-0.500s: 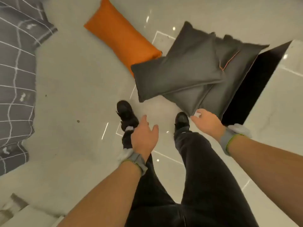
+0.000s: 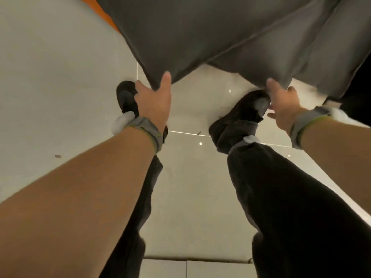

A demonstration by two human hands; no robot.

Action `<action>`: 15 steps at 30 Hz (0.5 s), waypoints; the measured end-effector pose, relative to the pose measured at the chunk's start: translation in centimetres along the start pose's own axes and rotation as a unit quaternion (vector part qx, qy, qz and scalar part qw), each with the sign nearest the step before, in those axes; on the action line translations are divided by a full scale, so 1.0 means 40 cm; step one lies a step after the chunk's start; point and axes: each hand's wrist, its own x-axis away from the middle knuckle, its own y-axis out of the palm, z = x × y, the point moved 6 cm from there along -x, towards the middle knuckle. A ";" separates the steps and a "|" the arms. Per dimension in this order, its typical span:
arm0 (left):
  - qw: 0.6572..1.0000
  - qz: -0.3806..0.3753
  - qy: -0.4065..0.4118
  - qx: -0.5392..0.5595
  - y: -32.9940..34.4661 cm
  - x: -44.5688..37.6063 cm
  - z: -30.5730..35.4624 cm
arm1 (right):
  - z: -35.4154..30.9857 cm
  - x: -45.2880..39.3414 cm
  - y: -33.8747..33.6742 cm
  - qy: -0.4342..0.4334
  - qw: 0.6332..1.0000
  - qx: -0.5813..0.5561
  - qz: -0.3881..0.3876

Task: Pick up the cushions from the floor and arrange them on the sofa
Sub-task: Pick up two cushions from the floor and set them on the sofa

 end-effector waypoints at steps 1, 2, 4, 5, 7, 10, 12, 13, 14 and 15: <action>1.000 0.003 -0.018 0.015 0.014 -0.047 -0.010 | 0.000 -0.039 0.013 0.000 1.000 -0.015 0.021; 0.999 -0.008 -0.030 0.033 0.039 -0.097 -0.026 | 0.006 -0.081 0.028 0.001 0.999 -0.030 0.029; 0.996 -0.054 -0.039 0.055 0.085 -0.147 -0.035 | 0.009 -0.129 0.055 0.009 0.998 -0.052 0.035; 0.996 -0.064 -0.031 0.054 0.114 -0.180 -0.040 | 0.011 -0.156 0.071 0.016 0.997 -0.058 0.043; 0.995 -0.077 -0.020 0.061 0.148 -0.219 -0.055 | 0.013 -0.195 0.088 0.012 0.996 -0.072 0.058; 0.992 -0.109 -0.021 0.060 0.172 -0.235 -0.077 | 0.015 -0.215 0.092 -0.006 0.994 -0.067 0.088; 0.988 -0.130 -0.043 0.065 0.174 -0.211 -0.089 | 0.007 -0.193 0.080 -0.028 0.992 -0.060 0.111; 0.987 -0.140 -0.051 0.066 0.172 -0.187 -0.091 | 0.002 -0.170 0.073 -0.042 0.991 -0.049 0.117; 0.985 -0.146 -0.055 0.070 0.166 -0.150 -0.079 | -0.005 -0.144 0.070 -0.054 0.991 -0.032 0.121; 0.983 -0.157 -0.056 0.077 0.161 -0.121 -0.070 | -0.010 -0.116 0.066 -0.065 0.990 -0.019 0.123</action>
